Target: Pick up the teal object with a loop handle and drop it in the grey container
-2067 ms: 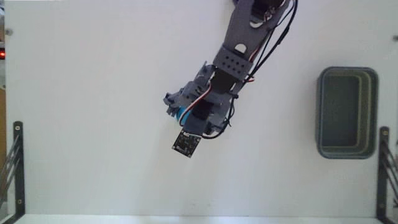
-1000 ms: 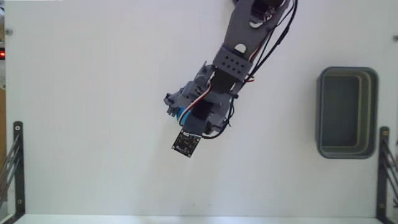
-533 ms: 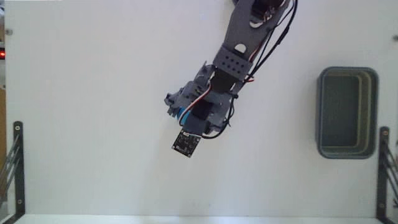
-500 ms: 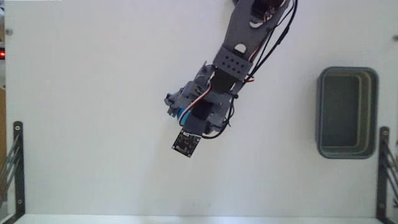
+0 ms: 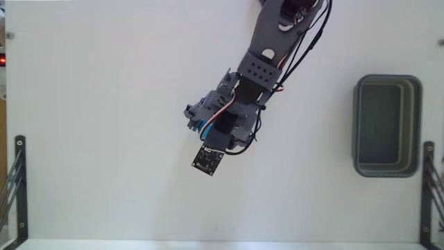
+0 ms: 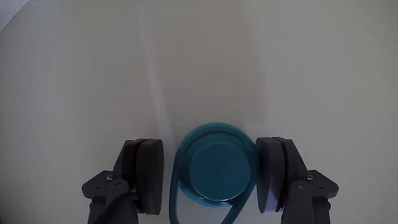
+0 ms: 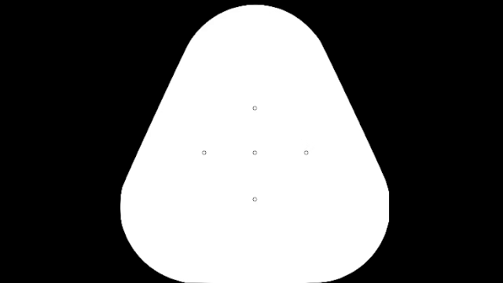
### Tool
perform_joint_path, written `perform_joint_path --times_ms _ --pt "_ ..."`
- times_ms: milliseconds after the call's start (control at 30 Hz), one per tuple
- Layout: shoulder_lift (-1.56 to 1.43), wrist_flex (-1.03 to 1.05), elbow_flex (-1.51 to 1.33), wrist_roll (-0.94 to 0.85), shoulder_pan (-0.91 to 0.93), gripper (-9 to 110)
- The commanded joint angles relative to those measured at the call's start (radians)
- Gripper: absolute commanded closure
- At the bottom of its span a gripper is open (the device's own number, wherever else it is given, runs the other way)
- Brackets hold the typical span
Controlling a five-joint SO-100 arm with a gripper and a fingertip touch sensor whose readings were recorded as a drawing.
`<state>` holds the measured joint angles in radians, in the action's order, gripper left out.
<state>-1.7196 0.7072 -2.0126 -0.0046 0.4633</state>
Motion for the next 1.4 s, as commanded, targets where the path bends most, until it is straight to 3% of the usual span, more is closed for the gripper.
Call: perform_joint_path --times_ms 0,1367 --pt "-0.035 -0.016 -0.001 0.005 0.012 14" --pt "-0.035 -0.016 -0.001 0.005 0.012 26"
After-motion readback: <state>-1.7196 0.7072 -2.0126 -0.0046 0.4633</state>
